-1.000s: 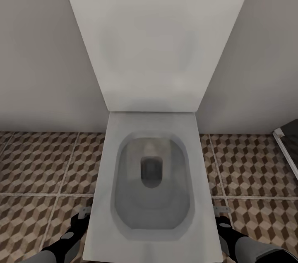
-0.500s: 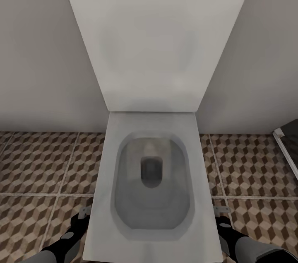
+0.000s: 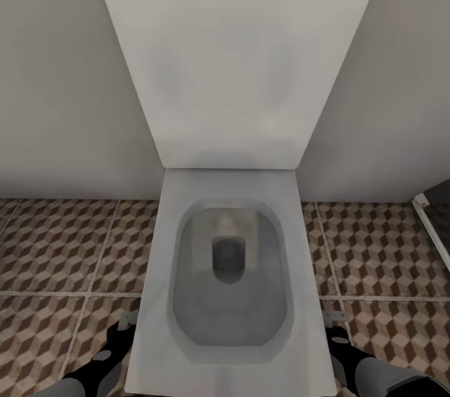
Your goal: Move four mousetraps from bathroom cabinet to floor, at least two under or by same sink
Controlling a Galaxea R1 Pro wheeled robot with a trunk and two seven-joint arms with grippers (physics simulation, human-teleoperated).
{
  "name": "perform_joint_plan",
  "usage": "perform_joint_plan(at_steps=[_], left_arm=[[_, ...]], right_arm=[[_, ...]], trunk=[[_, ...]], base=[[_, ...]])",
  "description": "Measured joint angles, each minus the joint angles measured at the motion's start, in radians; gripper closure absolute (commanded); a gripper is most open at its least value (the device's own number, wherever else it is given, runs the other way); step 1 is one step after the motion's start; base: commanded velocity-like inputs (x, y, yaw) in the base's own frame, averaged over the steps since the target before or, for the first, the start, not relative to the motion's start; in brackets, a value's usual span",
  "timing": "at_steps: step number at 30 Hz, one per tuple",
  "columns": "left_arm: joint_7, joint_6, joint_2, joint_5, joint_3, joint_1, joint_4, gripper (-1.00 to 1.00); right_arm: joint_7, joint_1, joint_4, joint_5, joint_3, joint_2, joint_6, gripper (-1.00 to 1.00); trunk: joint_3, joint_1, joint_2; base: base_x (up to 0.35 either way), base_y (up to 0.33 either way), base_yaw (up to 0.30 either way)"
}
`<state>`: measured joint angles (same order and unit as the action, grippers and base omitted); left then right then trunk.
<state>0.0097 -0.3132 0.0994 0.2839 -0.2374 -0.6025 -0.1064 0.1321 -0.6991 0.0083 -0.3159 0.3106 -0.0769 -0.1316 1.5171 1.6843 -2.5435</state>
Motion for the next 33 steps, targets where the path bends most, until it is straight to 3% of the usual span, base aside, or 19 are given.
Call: perform_joint_plan(at_steps=[10,23,33], left_arm=[[0.000,-0.015,0.000,-0.003,0.000,0.000,0.000,-1.00],[0.004,-0.090,0.007,-0.002,-0.002,0.000,0.000,-1.00],[0.002,-0.096,0.041,0.003,-0.001,0.000,0.000,-1.00]], right_arm=[[0.000,0.000,0.000,0.000,0.000,-0.001,0.000,-1.00],[0.000,0.000,0.000,0.000,0.000,-0.002,0.000,-1.00],[0.000,0.000,0.000,0.000,0.000,-0.001,0.000,-1.00]], trunk=[[0.000,0.000,0.000],[0.000,0.000,0.000],[0.000,0.000,0.000]], base=[[0.000,0.000,0.000],[0.000,0.000,0.000],[0.000,0.000,0.000]])
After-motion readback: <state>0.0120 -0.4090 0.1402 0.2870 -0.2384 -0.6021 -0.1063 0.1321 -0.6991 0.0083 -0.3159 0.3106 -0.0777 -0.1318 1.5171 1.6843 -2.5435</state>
